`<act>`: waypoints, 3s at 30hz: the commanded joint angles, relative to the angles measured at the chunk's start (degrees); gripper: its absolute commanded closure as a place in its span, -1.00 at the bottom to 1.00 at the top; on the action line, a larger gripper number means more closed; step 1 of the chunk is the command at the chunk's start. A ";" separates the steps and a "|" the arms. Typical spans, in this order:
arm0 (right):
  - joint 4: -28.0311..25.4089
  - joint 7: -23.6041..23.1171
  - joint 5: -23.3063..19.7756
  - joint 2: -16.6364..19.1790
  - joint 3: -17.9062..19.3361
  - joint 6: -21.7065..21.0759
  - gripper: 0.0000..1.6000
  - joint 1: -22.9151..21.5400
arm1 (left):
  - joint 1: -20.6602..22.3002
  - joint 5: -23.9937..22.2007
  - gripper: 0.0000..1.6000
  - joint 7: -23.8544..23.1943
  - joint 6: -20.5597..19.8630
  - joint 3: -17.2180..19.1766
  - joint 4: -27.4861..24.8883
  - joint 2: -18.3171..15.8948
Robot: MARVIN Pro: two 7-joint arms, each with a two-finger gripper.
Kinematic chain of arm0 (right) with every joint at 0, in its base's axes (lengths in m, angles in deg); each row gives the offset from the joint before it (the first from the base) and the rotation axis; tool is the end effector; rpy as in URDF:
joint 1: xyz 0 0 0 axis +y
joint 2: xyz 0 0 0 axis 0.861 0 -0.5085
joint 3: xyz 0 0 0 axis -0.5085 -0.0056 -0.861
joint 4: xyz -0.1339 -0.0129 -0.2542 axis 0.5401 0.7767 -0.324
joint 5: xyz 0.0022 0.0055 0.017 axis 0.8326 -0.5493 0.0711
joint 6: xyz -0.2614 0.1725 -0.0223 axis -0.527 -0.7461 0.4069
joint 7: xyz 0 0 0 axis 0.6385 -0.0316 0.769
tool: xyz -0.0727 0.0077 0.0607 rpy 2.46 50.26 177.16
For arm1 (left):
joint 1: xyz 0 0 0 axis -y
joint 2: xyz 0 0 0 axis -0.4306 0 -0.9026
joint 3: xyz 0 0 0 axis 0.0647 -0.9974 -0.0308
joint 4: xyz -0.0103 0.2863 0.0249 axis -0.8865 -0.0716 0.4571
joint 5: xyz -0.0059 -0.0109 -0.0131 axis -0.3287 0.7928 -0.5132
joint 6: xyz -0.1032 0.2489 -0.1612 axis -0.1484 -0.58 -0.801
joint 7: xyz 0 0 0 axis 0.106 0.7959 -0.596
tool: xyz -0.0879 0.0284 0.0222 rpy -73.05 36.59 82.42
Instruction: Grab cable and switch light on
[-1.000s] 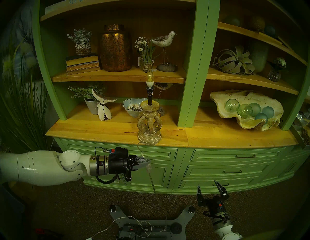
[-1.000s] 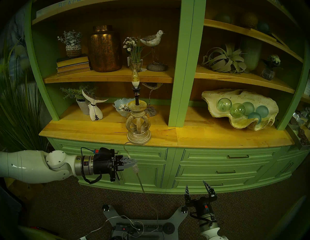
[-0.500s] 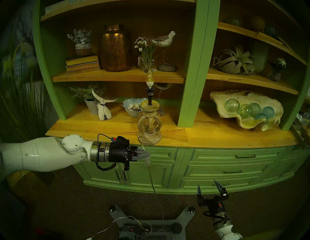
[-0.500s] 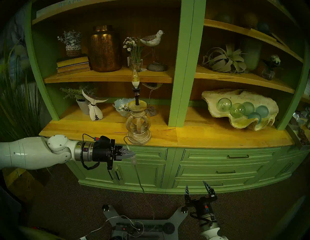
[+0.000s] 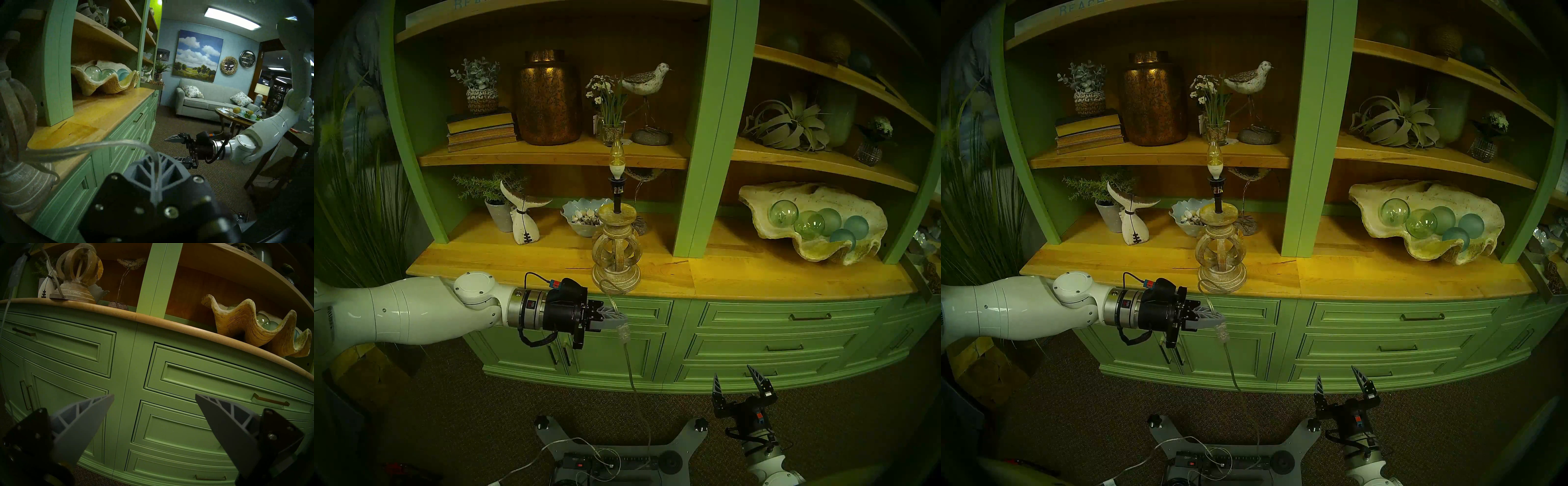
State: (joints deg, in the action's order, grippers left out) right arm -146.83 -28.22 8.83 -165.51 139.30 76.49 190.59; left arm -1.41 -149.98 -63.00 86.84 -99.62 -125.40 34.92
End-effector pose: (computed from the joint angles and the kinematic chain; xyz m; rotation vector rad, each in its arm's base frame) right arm 0.1310 -0.0661 -0.4682 2.2229 0.3178 2.0254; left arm 0.3668 0.0107 -0.2743 1.4329 -1.2121 1.0627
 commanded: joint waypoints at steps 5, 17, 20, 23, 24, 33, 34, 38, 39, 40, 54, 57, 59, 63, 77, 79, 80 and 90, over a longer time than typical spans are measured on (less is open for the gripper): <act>-1.64 0.02 0.00 0.01 0.02 0.34 -1.00 -0.16 | 1.04 -1.33 1.00 -0.12 1.13 1.62 -0.52 0.13; -1.64 0.02 0.00 0.01 0.02 0.33 -1.00 -0.16 | 1.02 -1.36 1.00 -0.16 1.17 1.63 -0.49 0.13; -1.64 0.02 0.00 0.01 0.02 0.33 -1.00 -0.16 | 1.02 -1.37 1.00 -0.16 1.17 1.64 -0.49 0.14; -1.64 0.02 0.00 0.01 0.02 0.33 -1.00 -0.16 | 1.01 -1.37 1.00 -0.17 1.17 1.64 -0.49 0.14; -1.64 0.02 0.00 0.01 0.02 0.33 -1.00 -0.16 | 1.01 -1.37 1.00 -0.17 1.17 1.64 -0.49 0.14; -3.26 -2.25 -0.69 1.78 -0.64 -0.27 -1.00 -0.34 | 1.01 -1.32 1.00 -0.16 1.16 1.63 -0.48 0.14; -4.30 -2.54 -0.48 2.15 -0.66 -0.63 -1.00 -0.46 | 1.02 -1.29 1.00 -0.15 1.14 1.62 -0.47 0.15; -7.07 -4.70 -0.73 4.35 -0.40 0.17 -1.00 -2.04 | 1.04 -1.10 1.00 -0.12 1.07 1.55 -0.42 0.20; -7.91 -5.52 -0.85 5.18 -0.29 -0.09 -1.00 -2.12 | 1.04 -1.07 1.00 -0.12 1.05 1.53 -0.40 0.21; -7.91 -5.52 -0.85 5.18 -0.29 -0.09 -1.00 -2.12 | 1.04 -1.07 1.00 -0.12 1.05 1.53 -0.40 0.21; -17.34 -21.53 0.39 14.91 1.50 -7.54 -1.00 6.09 | 1.03 -0.98 1.00 -0.11 1.03 1.50 -0.36 0.24; -19.77 -25.46 -0.79 17.25 2.53 -9.67 -1.00 7.44 | 1.04 -1.01 1.00 -0.11 1.04 1.51 -0.37 0.24; -20.92 -27.41 -1.49 18.40 3.47 -10.29 -1.00 6.87 | 1.04 -1.03 1.00 -0.11 1.05 1.52 -0.38 0.23; -23.03 -29.07 -2.81 19.22 4.70 -9.52 -1.00 3.19 | 1.03 -0.94 1.00 -0.11 1.01 1.47 -0.34 0.26; -30.30 -43.10 -13.23 27.71 9.22 -21.21 -1.00 4.10 | 1.05 -1.08 1.00 -0.12 1.08 1.54 -0.40 0.22; -29.86 -44.47 -15.63 28.05 10.73 -22.72 -1.00 4.61 | 1.04 -1.13 1.00 -0.13 1.10 1.56 -0.42 0.21; -29.55 -46.35 -17.67 29.08 11.58 -23.68 -1.00 4.79 | 1.04 -1.15 1.00 -0.13 1.10 1.57 -0.42 0.20; -25.92 -52.59 -24.73 28.86 15.58 -22.10 -1.00 6.07 | 1.00 -1.35 1.00 -0.18 1.17 1.65 -0.47 0.15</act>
State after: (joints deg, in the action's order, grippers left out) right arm -172.79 -78.07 -12.24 -138.03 152.78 53.38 196.32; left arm -1.75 -150.40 -63.23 87.41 -99.49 -125.45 35.27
